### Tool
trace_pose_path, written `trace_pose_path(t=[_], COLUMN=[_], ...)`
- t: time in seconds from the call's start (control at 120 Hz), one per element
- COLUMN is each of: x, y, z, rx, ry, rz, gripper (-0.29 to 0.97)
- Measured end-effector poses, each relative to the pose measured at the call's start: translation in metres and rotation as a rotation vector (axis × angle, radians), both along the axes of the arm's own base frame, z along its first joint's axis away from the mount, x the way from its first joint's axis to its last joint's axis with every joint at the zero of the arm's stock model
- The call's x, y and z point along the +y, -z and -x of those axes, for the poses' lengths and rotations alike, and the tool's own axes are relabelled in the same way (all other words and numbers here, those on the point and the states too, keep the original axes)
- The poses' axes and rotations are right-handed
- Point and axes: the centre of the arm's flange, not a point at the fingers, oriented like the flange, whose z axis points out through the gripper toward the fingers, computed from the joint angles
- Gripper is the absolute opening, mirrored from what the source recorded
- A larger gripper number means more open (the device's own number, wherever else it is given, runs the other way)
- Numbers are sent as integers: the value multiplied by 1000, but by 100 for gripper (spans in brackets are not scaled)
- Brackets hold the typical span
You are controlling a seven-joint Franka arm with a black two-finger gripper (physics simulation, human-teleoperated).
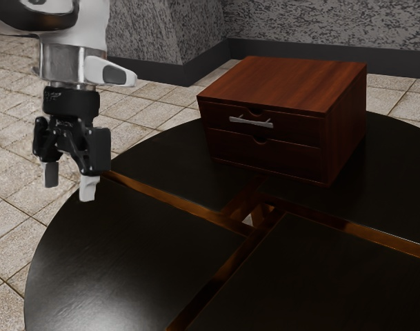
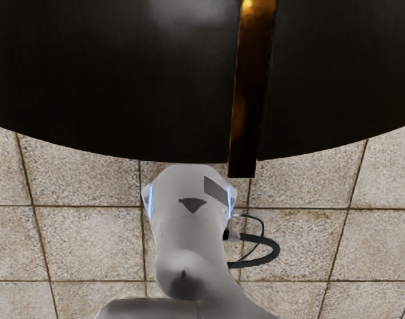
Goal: Pull the drawer handle with one arm to open the drawer
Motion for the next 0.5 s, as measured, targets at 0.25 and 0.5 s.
trace_pose_path(t=[0.25,0.5], x=[134,0], y=[-17,88], z=[8,121], rx=[-328,-486], ry=[-315,-18], rz=[-139,-120], gripper=[68,68])
